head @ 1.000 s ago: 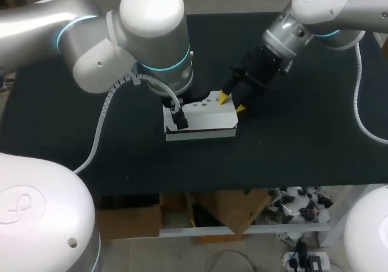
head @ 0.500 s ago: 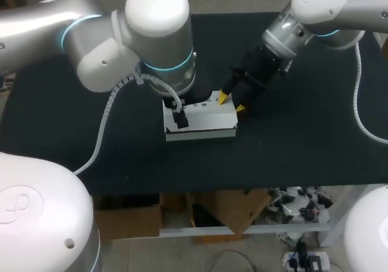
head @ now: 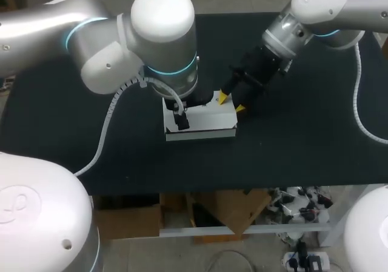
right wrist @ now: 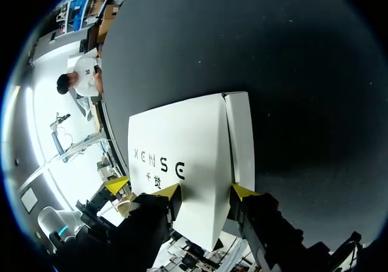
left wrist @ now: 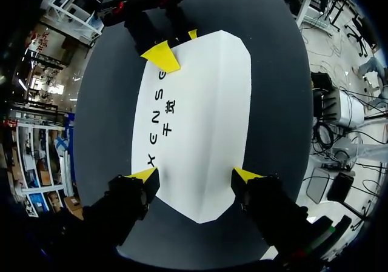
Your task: Assemble the packaging by folding the flat box into shape, placing the metal phone stand inside, and closing the box properly
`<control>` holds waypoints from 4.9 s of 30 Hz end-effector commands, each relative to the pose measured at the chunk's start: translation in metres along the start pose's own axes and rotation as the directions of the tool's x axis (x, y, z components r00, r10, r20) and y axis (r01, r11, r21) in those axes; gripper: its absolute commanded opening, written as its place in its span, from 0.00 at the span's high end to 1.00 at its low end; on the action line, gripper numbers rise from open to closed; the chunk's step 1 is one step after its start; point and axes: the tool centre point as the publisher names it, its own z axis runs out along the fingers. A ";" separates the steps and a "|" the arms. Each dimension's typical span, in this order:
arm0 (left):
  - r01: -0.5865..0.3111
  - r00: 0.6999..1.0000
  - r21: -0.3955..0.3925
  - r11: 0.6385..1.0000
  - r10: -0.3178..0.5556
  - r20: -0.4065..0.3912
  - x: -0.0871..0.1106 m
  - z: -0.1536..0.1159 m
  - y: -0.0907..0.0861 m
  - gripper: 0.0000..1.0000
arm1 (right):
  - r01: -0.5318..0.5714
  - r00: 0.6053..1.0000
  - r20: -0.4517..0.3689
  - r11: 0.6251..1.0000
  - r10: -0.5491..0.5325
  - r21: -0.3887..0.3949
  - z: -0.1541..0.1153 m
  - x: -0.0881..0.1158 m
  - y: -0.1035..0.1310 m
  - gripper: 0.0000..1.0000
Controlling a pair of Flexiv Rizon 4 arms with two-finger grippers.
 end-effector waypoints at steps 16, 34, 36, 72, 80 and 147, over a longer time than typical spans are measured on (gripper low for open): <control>-0.011 0.997 -0.025 1.000 0.013 0.072 -0.006 0.014 -0.005 0.37 | 0.004 1.000 0.001 1.000 -0.004 0.007 0.001 0.001 0.001 0.46; -0.027 0.986 -0.054 0.998 0.035 0.161 -0.004 0.021 -0.006 0.73 | 0.006 1.000 0.002 1.000 -0.006 0.008 0.002 0.002 0.002 0.45; -0.027 0.985 -0.056 0.998 0.036 0.168 -0.004 0.021 -0.006 0.74 | 0.006 1.000 0.002 1.000 -0.006 0.009 0.002 0.002 0.003 0.45; -0.072 0.969 -0.083 0.994 0.089 0.228 0.014 0.028 -0.004 0.70 | 0.004 1.000 -0.001 1.000 -0.004 -0.006 -0.003 -0.003 -0.005 0.46; -0.075 0.969 -0.085 0.994 0.093 0.230 0.015 0.029 -0.004 0.69 | 0.004 1.000 -0.008 1.000 -0.004 -0.017 -0.007 -0.004 -0.008 0.47; -0.090 0.966 -0.088 0.992 0.108 0.234 0.018 0.025 -0.006 0.62 | 0.101 0.993 -0.042 0.990 -0.106 -0.100 0.005 -0.003 -0.046 1.00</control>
